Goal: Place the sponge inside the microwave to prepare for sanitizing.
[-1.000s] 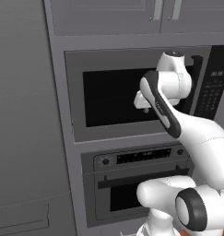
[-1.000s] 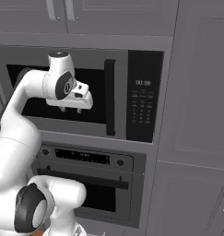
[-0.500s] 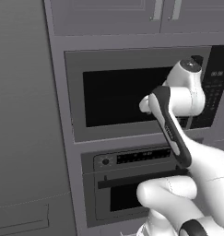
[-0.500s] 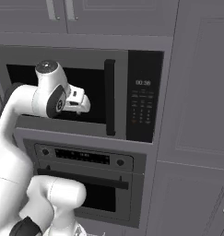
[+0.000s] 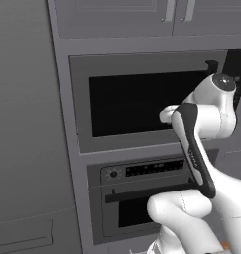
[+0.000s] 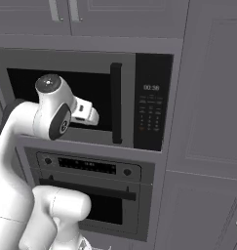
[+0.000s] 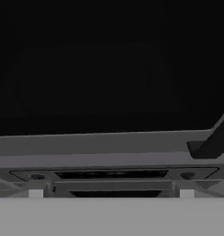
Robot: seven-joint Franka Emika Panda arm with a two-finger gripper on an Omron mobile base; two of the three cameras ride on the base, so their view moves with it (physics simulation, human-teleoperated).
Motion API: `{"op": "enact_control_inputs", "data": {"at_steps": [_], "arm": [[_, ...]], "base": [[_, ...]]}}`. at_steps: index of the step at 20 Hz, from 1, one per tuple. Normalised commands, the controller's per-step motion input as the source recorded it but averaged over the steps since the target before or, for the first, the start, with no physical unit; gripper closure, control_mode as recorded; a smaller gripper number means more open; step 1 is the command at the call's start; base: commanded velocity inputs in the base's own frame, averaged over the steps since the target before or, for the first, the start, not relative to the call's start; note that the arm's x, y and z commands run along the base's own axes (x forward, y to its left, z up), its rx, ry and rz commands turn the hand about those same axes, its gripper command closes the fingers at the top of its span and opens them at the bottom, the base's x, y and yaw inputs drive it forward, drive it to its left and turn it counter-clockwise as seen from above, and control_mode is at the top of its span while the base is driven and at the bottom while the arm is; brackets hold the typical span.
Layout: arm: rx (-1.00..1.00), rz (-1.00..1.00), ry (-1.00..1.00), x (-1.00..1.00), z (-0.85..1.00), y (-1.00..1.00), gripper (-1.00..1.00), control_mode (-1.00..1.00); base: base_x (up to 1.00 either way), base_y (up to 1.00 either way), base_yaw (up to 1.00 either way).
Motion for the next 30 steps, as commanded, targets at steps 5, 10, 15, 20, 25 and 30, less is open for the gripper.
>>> {"op": "enact_control_inputs", "data": {"at_steps": [5,10,15,20,25,30], "arm": [[0.01,-0.1,0.01,-0.1,0.22,-0.31,-1.0,-1.0],[0.0,0.0,-0.11,-0.11,0.11,-0.35,-1.0,-1.0],[-0.02,0.0,-0.16,-0.02,0.07,-0.4,-1.0,-1.0],[0.0,0.0,-0.05,0.02,0.12,-0.38,-1.0,-1.0],[0.0,0.0,0.0,0.04,0.15,-0.36,-1.0,-1.0],[0.0,0.01,0.0,0.24,0.08,-0.27,-1.0,-1.0]], "base": [[0.0,0.0,0.0],[0.0,0.0,0.0],[0.0,0.0,0.0],[0.0,0.0,0.0],[0.0,0.0,0.0],[0.0,0.0,0.0]]}}
